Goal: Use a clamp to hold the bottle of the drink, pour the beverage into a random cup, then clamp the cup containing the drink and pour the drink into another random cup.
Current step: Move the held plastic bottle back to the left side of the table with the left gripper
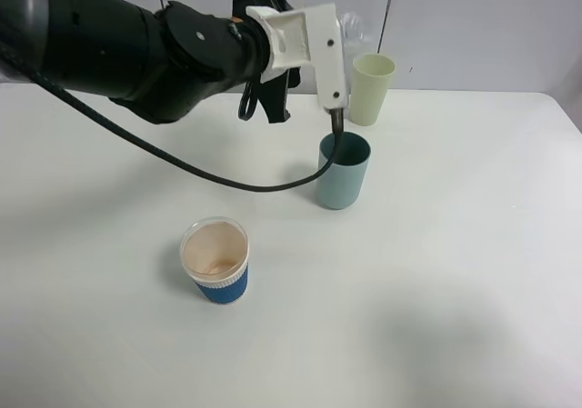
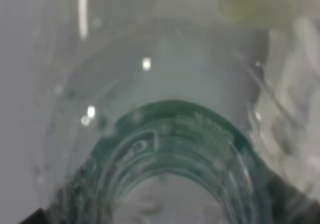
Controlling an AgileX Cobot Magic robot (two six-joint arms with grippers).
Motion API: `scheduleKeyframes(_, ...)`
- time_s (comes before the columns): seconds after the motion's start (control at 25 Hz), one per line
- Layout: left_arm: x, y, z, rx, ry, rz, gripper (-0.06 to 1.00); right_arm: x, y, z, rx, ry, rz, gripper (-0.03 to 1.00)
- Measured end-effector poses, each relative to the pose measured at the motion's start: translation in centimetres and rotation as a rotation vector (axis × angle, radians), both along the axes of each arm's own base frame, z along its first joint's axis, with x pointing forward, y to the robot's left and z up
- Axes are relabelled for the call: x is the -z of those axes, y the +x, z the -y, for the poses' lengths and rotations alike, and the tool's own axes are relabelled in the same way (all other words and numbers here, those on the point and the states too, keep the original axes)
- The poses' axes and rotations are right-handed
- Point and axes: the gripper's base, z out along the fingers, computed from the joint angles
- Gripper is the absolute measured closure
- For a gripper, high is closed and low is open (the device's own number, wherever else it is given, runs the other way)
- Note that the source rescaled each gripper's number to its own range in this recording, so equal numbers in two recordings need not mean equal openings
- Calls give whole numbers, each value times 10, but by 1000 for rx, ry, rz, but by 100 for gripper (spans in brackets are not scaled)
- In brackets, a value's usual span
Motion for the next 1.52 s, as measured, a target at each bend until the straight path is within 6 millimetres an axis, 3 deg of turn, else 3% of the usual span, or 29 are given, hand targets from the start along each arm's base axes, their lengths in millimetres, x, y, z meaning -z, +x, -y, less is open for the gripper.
scheduleKeyframes(0.24, -14, 13, -22, 37, -335, -179, 88, 0, 0, 0, 0, 0, 0, 39)
scheduleKeyframes(0.44, -6, 25, -47, -13, -473, -375, 88, 0, 0, 0, 0, 0, 0, 39)
scheduleKeyframes(0.64, -1, 38, -74, -129, -618, -453, 88, 0, 0, 0, -3, 4, 0, 39)
scheduleKeyframes(0.88, 1, 48, -100, -237, -826, -457, 88, 0, 0, 0, -3, 4, 0, 39)
scheduleKeyframes(1.04, 15, 44, -117, -241, -945, -370, 88, 0, 0, 0, -3, 4, 0, 39)
scheduleKeyframes(1.24, 30, 34, -137, -234, -997, -276, 88, 0, 0, 0, -3, 4, 0, 39)
scheduleKeyframes(1.52, 38, 34, -151, -215, -974, -281, 88, 0, 0, 0, -3, 4, 0, 39)
